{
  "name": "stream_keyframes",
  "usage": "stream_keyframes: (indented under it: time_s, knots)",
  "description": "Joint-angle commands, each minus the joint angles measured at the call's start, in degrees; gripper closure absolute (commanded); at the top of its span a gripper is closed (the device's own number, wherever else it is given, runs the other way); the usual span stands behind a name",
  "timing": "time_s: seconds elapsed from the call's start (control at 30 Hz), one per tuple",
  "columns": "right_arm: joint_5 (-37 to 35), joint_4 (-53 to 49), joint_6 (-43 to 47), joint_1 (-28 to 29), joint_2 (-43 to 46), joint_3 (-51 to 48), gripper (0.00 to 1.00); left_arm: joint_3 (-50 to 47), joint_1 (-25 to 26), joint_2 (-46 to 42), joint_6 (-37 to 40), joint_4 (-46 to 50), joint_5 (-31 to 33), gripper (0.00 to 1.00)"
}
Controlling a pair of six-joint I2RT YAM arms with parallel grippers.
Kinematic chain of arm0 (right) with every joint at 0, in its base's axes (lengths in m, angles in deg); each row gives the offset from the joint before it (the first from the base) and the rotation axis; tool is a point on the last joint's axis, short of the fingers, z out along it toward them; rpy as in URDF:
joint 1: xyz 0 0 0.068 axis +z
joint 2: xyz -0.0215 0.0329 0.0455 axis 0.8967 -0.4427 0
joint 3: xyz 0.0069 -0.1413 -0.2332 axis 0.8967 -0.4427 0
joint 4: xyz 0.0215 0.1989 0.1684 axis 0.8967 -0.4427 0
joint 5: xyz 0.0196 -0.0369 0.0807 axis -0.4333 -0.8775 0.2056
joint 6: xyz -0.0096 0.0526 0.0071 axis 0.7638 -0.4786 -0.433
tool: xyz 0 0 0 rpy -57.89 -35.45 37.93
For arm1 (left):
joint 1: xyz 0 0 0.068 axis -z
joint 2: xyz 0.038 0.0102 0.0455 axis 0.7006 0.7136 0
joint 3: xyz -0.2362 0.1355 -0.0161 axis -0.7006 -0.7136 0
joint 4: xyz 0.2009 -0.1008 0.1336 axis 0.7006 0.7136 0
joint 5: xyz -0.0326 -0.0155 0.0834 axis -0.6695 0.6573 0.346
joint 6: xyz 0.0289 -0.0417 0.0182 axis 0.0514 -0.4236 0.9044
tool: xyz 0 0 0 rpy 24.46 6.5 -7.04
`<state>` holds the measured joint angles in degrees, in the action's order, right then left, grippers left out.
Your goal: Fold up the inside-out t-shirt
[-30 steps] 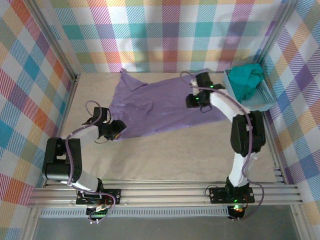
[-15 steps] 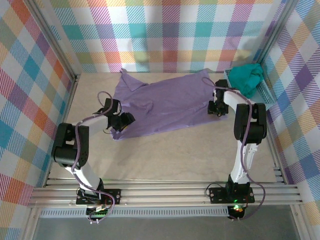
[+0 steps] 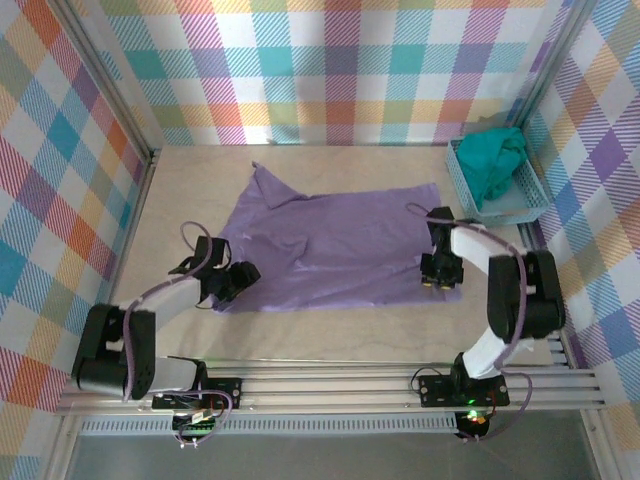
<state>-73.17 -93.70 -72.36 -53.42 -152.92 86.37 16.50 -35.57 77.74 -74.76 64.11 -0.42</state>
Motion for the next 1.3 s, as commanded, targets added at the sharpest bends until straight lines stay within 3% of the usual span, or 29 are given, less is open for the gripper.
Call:
stream_keyframes:
  time_s: [0.0,0.13,0.23,0.33,0.5,0.73,0.9,1.27]
  knots:
    - [1.1,9.4,1.6,7.4,8.5,0.7,0.61,2.8,-0.1,-6.0,-0.7,7.0,3.2,0.47]
    - [14.8,23.8,4.9,16.9,4.8,5.6,0.57,10.5,-0.6,-1.5,0.5,1.3,4.6,0.45]
    - [14.5,26.4,5.1,20.3,-1.3,10.9,0.55,16.3,-0.6,6.7,0.4,-3.5,2.4,0.46]
    - [9.8,21.9,5.1,18.5,-6.4,16.6,0.51,21.9,-0.4,14.9,0.7,-5.7,0.9,0.47]
    - [8.7,20.0,5.3,11.6,-12.0,22.0,0.49,31.4,-1.3,23.9,2.8,-4.3,2.5,0.47]
    - [4.7,18.5,7.7,3.0,-18.5,28.9,0.48,51.9,-5.0,40.1,6.6,1.7,3.0,0.46]
    - [0.5,16.4,11.3,2.5,-21.4,32.8,0.47,70.3,-5.9,52.3,10.9,11.6,3.3,0.47]
    - [1.5,16.3,12.5,2.6,-22.9,33.3,0.47,114.7,-6.0,79.0,16.5,31.5,5.8,0.48]
